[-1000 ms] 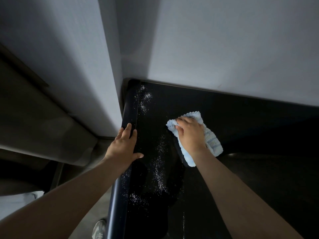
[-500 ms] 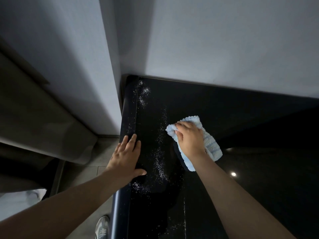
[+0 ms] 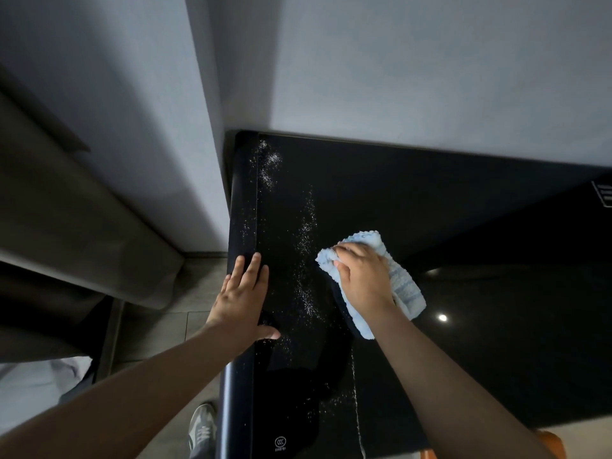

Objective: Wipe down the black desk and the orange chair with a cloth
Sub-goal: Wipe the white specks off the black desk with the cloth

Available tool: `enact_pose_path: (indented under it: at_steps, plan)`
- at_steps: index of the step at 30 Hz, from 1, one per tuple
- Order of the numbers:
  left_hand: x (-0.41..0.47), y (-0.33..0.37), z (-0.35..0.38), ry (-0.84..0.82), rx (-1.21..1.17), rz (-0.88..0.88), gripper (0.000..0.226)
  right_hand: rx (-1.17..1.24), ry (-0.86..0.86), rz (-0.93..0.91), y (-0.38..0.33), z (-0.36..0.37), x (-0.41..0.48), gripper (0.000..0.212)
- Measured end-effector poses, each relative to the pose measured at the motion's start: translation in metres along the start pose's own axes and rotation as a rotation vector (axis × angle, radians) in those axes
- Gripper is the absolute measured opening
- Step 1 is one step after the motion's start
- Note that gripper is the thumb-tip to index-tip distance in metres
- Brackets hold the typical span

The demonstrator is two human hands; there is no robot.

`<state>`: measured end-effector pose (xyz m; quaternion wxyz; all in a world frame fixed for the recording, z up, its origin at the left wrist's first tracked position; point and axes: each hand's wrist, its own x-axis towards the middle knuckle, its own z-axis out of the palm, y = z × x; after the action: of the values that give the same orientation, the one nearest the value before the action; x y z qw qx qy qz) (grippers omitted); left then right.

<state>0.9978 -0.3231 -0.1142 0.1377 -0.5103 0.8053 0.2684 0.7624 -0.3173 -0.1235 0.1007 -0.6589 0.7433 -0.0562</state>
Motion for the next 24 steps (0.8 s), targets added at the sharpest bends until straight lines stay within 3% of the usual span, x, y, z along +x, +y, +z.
enact_pose_path:
  at_steps: [24]
  plan:
    - [0.001, 0.002, 0.001, -0.004, 0.122, 0.013, 0.125, 0.019, -0.120, 0.159, -0.009, 0.012, -0.153, 0.034]
